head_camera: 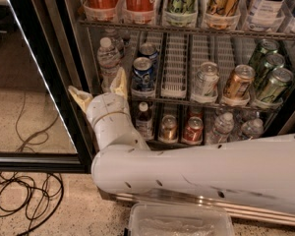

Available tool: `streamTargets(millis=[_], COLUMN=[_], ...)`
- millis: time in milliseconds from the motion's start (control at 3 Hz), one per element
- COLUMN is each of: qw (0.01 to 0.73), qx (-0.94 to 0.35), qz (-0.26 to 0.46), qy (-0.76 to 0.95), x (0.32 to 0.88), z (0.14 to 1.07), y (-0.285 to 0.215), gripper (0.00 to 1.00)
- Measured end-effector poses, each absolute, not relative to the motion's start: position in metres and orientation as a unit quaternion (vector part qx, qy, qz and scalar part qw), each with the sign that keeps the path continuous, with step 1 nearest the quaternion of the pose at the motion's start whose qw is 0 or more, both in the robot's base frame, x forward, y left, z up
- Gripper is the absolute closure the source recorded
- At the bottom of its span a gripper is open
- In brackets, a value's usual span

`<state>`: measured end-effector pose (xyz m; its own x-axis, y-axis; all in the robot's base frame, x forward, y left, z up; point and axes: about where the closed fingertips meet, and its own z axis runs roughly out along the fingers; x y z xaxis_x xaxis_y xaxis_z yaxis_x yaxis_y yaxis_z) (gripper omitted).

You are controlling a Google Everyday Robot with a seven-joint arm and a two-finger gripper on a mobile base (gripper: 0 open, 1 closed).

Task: Pick water bottle from middle shelf of fridge

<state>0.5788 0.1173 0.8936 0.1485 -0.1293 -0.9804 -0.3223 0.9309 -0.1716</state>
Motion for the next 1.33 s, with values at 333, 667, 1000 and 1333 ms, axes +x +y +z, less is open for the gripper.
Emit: streamTargets(millis=[333,667,1000,1333], qw=[0.744,0.751,0.757,0.760], qx=[-0.163,-0.146,-0.134,-0.112], qz=[0.053,0.030,0.013,0.003], qy=[0.646,0.643,0.639,0.640], x=[0.584,0.588,0.592,0.605], z=[0.896,0.897,0.899,0.889], y=[0.122,0.125,0.125,0.122], gripper=[0.18,0.22,0.22,0.25])
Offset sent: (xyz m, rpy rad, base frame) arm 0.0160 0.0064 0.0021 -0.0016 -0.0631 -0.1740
